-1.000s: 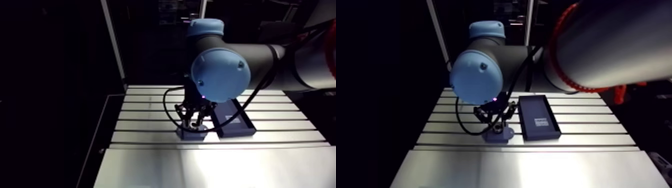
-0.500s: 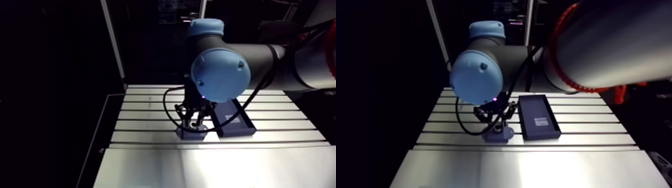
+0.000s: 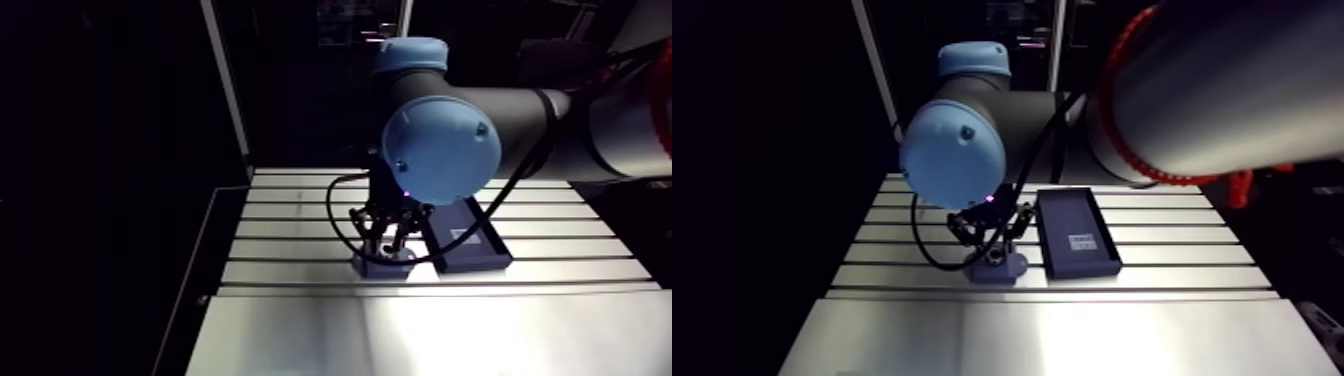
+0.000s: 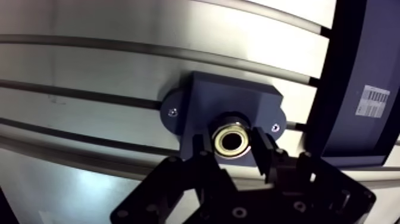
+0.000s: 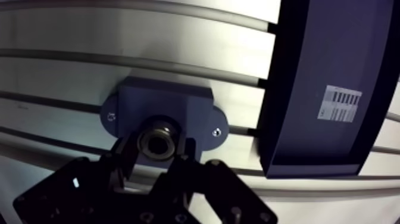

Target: Pick up the bearing and press it into the housing until flush.

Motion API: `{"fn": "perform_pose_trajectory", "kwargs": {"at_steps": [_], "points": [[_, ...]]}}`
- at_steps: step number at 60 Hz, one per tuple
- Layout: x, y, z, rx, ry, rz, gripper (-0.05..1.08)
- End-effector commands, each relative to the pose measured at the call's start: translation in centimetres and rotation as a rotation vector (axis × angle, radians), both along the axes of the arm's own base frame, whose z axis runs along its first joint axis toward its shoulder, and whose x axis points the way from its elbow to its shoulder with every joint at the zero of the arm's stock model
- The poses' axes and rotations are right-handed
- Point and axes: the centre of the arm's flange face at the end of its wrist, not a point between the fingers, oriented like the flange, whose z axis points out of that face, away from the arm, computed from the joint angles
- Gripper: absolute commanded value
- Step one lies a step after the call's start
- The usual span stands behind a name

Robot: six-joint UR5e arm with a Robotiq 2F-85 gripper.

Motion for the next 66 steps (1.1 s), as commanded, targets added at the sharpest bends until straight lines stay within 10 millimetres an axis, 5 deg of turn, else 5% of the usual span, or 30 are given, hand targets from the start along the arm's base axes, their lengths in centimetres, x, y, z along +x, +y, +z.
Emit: {"fn": "perform_pose_trajectory", "kwargs": {"at_steps": [1,66], "points": [[-0.06,0.02,-0.03,0.0,0.0,0.0,0.64],[-0.45,0.11,-0.33,0.0,0.015,-0.002,0.64]]}}
